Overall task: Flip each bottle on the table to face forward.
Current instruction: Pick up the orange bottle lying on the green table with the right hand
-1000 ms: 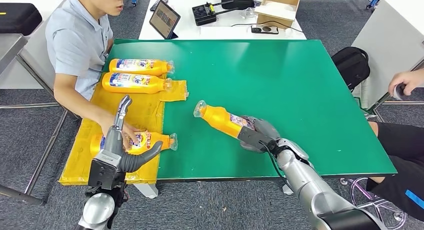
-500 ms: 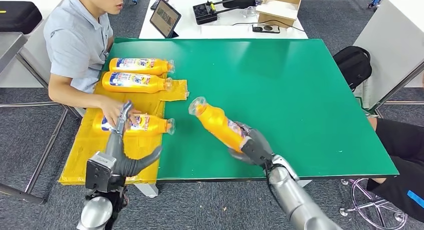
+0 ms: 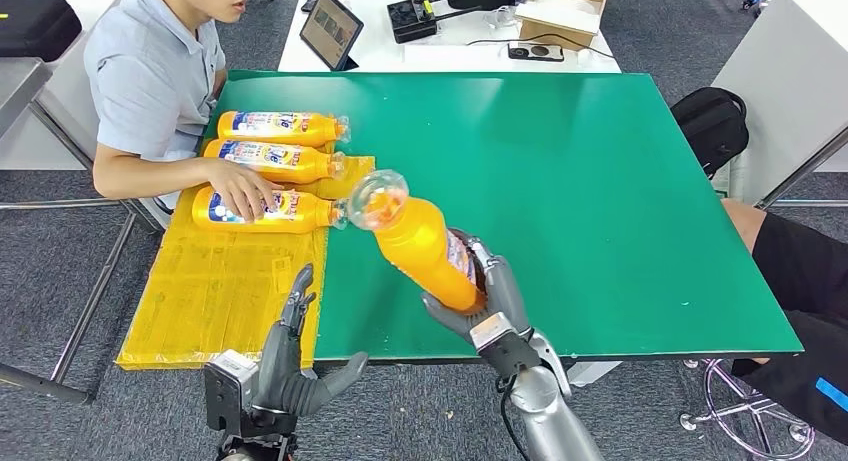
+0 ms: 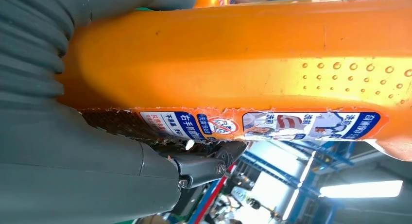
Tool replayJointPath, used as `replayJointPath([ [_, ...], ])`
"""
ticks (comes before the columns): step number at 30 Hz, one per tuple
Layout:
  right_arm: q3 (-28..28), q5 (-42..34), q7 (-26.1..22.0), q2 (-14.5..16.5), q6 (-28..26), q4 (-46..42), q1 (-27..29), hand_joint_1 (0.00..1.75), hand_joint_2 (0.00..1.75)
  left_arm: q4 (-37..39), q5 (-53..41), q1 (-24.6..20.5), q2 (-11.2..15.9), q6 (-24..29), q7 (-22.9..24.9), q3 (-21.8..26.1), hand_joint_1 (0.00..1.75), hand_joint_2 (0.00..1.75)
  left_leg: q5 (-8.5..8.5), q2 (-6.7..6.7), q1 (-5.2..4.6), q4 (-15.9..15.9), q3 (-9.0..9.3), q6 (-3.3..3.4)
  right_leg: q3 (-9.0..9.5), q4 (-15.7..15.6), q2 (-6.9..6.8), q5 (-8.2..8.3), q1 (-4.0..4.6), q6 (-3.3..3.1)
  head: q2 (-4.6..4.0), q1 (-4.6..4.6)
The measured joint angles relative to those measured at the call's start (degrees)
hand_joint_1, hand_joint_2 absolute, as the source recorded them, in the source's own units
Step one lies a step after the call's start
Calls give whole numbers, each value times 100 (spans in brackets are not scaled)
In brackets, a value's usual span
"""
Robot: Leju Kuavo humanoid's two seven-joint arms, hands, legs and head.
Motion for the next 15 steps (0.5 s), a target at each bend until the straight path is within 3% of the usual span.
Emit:
replayJointPath([
  [4, 178, 95, -5, 51, -32, -7, 7, 171, 175, -43, 4, 3, 9, -34, -17, -98, 0, 175, 2, 0, 0, 0, 0, 1, 1, 2, 0, 0, 0, 0, 0, 1],
  [15, 866, 513, 54, 238, -234, 307, -58, 173, 175, -166, 3, -27, 14, 38, -51, -192, 0, 175, 1, -1, 0, 0, -2, 1, 0, 1, -1, 0, 0, 0, 0, 1],
])
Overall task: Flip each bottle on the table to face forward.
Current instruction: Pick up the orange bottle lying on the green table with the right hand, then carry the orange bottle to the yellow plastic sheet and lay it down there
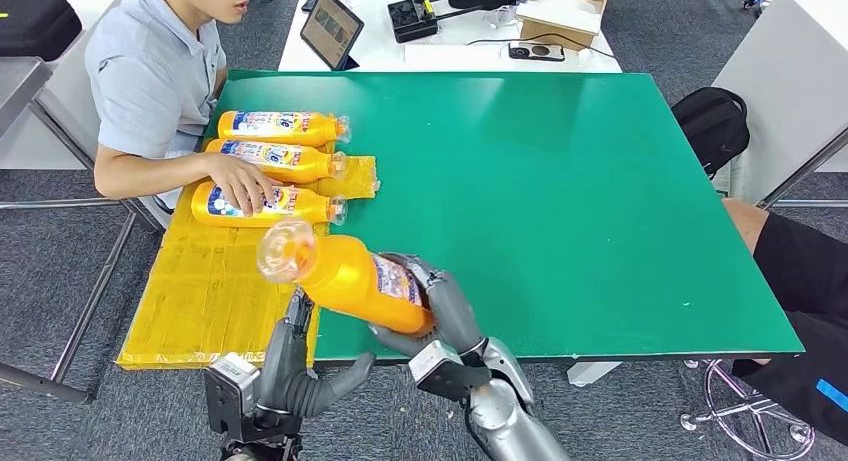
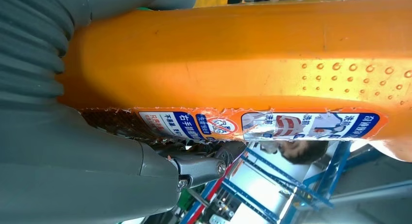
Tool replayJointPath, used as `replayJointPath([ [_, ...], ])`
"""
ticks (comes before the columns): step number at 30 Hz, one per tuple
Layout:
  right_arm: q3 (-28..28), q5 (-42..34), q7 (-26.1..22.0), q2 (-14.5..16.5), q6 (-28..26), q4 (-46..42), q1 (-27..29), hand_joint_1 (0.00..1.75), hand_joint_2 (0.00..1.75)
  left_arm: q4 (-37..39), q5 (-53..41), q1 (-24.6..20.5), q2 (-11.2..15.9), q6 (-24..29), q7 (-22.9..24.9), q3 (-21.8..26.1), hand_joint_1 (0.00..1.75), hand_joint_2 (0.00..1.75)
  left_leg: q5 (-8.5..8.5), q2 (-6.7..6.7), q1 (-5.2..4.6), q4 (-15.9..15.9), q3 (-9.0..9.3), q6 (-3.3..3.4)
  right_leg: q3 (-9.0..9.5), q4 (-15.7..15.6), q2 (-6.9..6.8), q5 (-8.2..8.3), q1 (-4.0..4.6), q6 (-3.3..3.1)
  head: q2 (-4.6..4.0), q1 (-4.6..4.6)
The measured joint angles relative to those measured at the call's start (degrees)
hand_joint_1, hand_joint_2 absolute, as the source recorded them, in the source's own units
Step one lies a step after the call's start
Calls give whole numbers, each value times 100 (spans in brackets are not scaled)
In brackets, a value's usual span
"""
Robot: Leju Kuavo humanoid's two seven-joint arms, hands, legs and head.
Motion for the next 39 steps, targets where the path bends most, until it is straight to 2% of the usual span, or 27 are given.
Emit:
replayJointPath([
  [11, 233, 144, -25, 50, -79, 207, -39, 175, 175, -7, 73, -17, 0, -50, -8, -19, 0, 175, 0, 0, 0, 0, 0, 0, 0, 0, 0, 0, 0, 0, 0, -1],
  [25, 948, 175, -295, 166, -493, 926, -328, 175, 175, -5, 1233, -146, 55, -957, 352, -66, 0, 175, 0, 1, 0, 0, 0, 0, -1, 0, 0, 0, 0, 0, 0, 0],
  [33, 1110, 214, -336, 200, -530, 1297, -561, 175, 175, 3, 1365, -186, 87, -1080, 422, 8, 0, 175, 1, 1, 1, 0, 0, 0, -2, 1, 1, 0, 0, 0, 0, 0],
  [36, 1161, 184, -344, 239, -545, 1448, -595, 175, 175, 3, 1272, -186, 98, -1038, 436, 26, 6, 175, 1, 1, 1, 0, 0, 0, -3, 1, 0, 0, 0, 0, 0, -1],
  [39, 1209, 127, -339, 281, -530, 1609, -613, 175, 175, 3, 1073, -185, 101, -875, 431, 29, 121, 175, 1, 1, 1, 0, -1, 0, -4, 0, 1, 0, 0, 0, 0, 0],
])
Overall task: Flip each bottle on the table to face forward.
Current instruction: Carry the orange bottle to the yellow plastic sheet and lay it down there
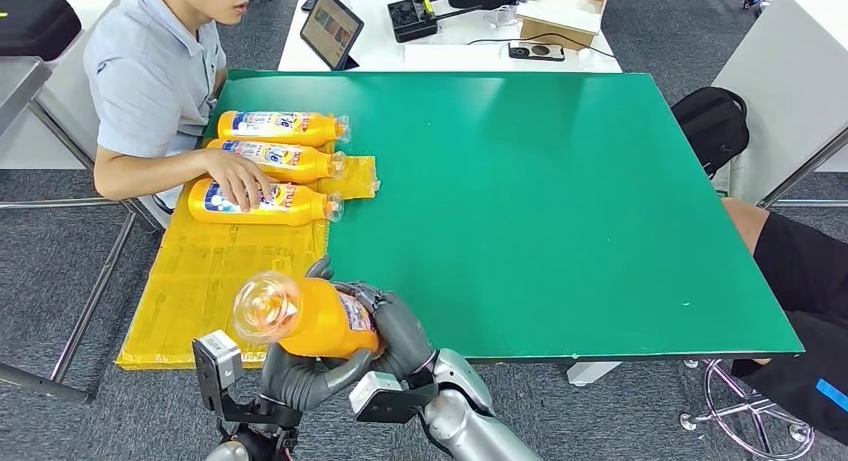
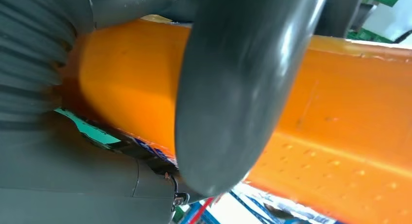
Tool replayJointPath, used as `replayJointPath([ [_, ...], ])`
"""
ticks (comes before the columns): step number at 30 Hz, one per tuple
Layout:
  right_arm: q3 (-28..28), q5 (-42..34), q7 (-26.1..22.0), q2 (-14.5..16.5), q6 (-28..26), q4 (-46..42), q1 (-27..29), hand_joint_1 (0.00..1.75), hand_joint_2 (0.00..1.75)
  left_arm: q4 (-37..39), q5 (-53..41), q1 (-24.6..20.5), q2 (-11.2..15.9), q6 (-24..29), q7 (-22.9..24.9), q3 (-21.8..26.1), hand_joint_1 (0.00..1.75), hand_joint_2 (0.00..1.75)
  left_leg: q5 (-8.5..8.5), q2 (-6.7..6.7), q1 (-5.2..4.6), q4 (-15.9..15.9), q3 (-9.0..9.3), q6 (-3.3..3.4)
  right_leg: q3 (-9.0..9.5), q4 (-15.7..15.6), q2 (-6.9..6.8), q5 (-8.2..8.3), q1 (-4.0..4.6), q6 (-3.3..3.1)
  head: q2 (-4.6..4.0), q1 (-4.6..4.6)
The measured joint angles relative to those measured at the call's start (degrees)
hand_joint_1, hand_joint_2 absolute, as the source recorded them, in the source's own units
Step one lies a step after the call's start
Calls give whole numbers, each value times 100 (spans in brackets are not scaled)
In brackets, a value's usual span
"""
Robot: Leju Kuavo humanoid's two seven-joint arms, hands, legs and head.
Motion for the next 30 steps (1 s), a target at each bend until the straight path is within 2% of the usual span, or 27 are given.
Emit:
replayJointPath([
  [1, 10, -25, 10, 20, 13, 51, -9, 175, 175, 0, -89, 0, 0, 71, -17, -2, 162, 175, 0, 0, 0, 0, 0, 0, -1, 0, 0, 0, 0, 0, 0, 0],
  [3, 25, -56, 56, 59, 35, 138, -40, 175, 175, 0, -298, 1, -1, 229, -56, -6, 175, 175, 0, 1, 0, 0, 0, 0, -1, 0, 0, 0, 0, 0, 0, 0],
  [10, 81, 145, 261, 145, 19, 293, -165, 172, 175, 0, -689, 0, -3, 594, -73, 34, 175, 175, 1, 1, 0, 0, 1, 0, -2, 0, 1, 1, 0, -1, 0, -1],
  [17, 156, 257, 338, 149, 15, 356, -259, 172, 175, 0, -423, 0, -3, 462, -38, 112, 175, 175, 0, 2, 0, 0, 0, 0, -3, 0, 1, 1, 0, -1, 0, -1],
  [18, 161, 263, 340, 150, 15, 363, -269, 168, 175, 0, -403, 0, -3, 442, -33, 125, 175, 175, 0, 2, 0, 0, 0, 0, -3, 0, 1, 1, 0, -1, 0, -1],
  [19, 165, 266, 342, 150, 14, 371, -277, 153, 175, 0, -387, 0, -3, 426, -28, 135, 175, 175, 0, 2, 0, 0, 0, 0, -3, 0, 1, 1, 0, -1, 0, -1],
  [22, 180, 274, 343, 151, -4, 395, -296, 33, 175, 2, -311, -5, -3, 354, -20, 153, 175, 175, 0, 2, 0, 0, 0, 0, -3, 0, 1, 1, 0, -1, 0, -1],
  [23, 190, 279, 338, 151, -27, 405, -301, 5, 175, 3, -242, -8, -1, 283, -17, 165, 175, 175, 0, 2, 0, 0, 0, 0, -3, 0, 1, 1, 0, -1, 0, -1],
  [24, 202, 292, 329, 151, -69, 414, -305, 0, 175, 5, -148, -12, 4, 181, -15, 185, 175, 175, 0, 2, 0, 0, 0, 0, -3, 0, 1, 1, 0, -1, 0, -1],
  [30, 268, 517, 117, 150, -610, 448, -312, 0, 175, 8, 374, -66, 31, -456, -14, 281, 175, 175, 1, 2, 0, 0, 0, 0, -2, 1, 1, 1, 0, -1, 0, 1],
])
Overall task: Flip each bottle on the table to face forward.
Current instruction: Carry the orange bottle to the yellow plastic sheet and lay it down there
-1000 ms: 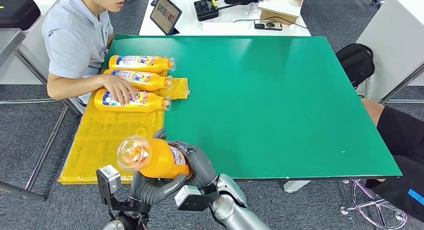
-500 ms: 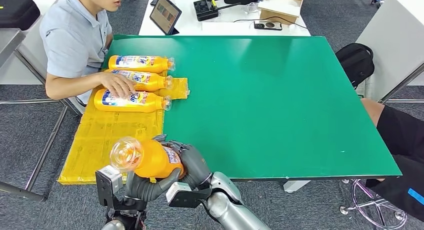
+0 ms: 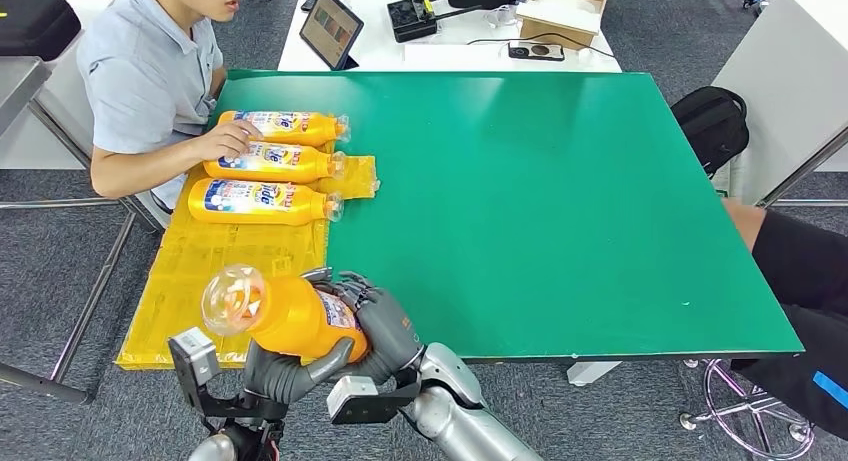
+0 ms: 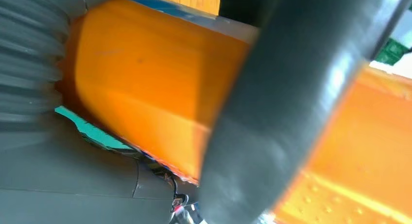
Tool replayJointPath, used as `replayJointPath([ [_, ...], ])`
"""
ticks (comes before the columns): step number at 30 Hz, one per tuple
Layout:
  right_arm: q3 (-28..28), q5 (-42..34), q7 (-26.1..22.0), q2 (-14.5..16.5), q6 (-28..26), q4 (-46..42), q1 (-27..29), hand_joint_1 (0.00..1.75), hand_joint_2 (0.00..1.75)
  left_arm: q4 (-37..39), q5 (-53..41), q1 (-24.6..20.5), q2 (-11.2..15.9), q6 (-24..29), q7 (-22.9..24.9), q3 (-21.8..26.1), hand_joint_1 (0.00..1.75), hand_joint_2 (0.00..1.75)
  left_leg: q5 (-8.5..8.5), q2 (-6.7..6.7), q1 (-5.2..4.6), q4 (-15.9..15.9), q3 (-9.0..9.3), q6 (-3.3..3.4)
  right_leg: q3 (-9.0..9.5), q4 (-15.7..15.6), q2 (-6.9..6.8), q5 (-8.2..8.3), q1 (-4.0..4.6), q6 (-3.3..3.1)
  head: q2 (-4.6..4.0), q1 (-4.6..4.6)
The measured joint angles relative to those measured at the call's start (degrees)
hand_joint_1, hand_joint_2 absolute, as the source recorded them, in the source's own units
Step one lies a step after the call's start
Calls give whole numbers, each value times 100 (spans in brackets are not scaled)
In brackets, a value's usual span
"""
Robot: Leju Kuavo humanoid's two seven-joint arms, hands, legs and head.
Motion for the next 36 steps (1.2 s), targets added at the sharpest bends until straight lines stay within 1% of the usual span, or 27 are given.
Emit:
replayJointPath([
  [4, 16, 40, -101, -3, -148, 4, -25, 0, 175, 14, 182, -79, 0, -152, 8, 18, 175, 175, 0, 0, 0, 0, 0, 0, 0, 0, 0, 0, 0, 0, 0, 1],
  [9, 98, -1, -158, -22, -493, 5, -47, 0, 175, 94, 533, -213, 0, -341, 43, 22, 175, 175, 1, -1, 0, 0, 0, 0, 0, 0, 0, 1, 0, 0, 0, -2],
  [15, 247, -106, -161, -97, -644, 7, -107, 0, 175, 182, 831, -316, -4, -355, 93, 23, 175, 175, 1, 0, 0, 0, 1, 0, 0, 0, 0, 1, 0, 0, 0, 1],
  [20, 458, -236, -161, -193, -1007, 6, -142, 0, 175, 213, 884, -362, -6, -345, 119, 24, 175, 175, 1, 0, 0, 0, 0, 0, -1, 0, 0, 1, 0, 0, 0, -1],
  [25, 591, -328, -161, -256, -1194, -3, -166, 0, 175, 234, 894, -383, -10, -337, 125, 22, 175, 175, 1, 0, 0, 0, 0, 0, 0, 0, 0, 1, 0, 0, 0, -1],
  [28, 641, -427, -161, -291, -1185, -17, -170, 0, 175, 245, 891, -386, -17, -264, 142, 27, 175, 175, 1, 0, 0, 0, 0, 0, 0, 0, 0, 1, 0, 0, 0, -1],
  [30, 663, -542, -161, -325, -1103, -51, -167, 0, 175, 271, 783, -406, -17, -111, 158, 34, 175, 175, 1, -1, 0, 0, 0, 0, 0, 0, 0, 1, 0, 0, 0, -1],
  [33, 663, -673, -161, -387, -977, -139, -163, 0, 175, 372, 359, -523, -17, 253, 183, 69, 175, 175, 2, -2, 0, 0, 0, 0, 2, 0, -1, 1, 0, 0, 0, 1],
  [36, 634, -724, -161, -421, -809, -239, -164, 0, 175, 507, 41, -671, -17, 460, 211, 137, 175, 175, 2, -2, 0, 0, 0, 0, 3, 1, 0, 3, 0, 1, 0, 1],
])
